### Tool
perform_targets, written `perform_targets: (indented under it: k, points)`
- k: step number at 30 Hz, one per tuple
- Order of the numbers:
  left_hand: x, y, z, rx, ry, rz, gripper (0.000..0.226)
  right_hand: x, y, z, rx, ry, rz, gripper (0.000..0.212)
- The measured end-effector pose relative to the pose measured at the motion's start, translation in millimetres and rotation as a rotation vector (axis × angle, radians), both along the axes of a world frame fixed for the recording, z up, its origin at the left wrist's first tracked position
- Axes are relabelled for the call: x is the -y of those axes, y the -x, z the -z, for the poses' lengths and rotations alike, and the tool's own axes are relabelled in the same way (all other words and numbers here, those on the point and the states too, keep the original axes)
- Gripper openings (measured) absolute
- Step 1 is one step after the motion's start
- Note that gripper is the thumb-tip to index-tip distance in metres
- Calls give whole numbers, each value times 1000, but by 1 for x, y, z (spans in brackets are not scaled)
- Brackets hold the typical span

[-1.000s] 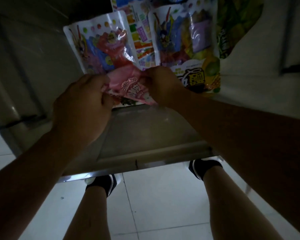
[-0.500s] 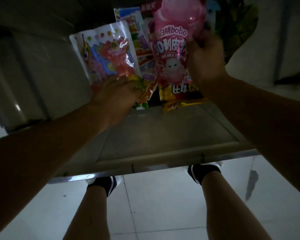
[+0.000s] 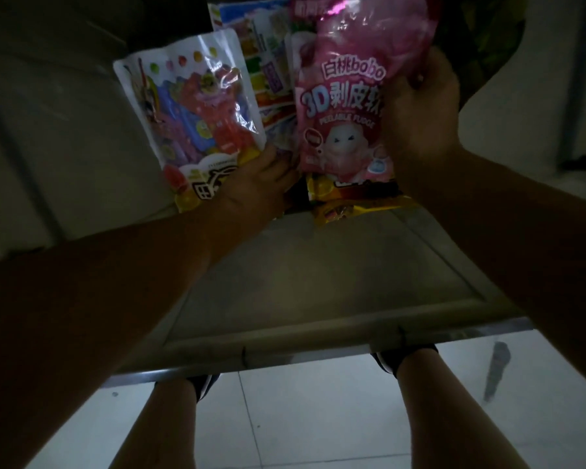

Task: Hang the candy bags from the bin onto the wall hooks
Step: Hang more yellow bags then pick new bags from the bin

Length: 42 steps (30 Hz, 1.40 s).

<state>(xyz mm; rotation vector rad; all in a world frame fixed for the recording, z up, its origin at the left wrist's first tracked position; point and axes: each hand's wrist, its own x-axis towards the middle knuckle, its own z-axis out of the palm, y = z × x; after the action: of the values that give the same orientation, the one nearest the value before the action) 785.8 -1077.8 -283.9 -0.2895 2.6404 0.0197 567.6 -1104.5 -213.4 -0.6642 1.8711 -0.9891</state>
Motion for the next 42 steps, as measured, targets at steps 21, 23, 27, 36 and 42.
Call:
perform_targets:
  k: [21,23,27,36,42]
  points:
    - [43,-37,-138,-325,-316,-790,42,-8,10,-92,-19,-188,143,21]
    - [41,-37,-157,-389,-311,-884,33,-11,12,-109,-52,-186,161,27]
    - [37,-36,-195,-523,-350,-1240,17,-16,14,-151,35,-170,143,29]
    - [49,-14,-295,-953,-448,-1820,20,-10,12,-258,148,-177,-85,29]
    - [40,-28,-355,-1088,-472,-1858,15,-7,4,-328,196,-52,-159,20]
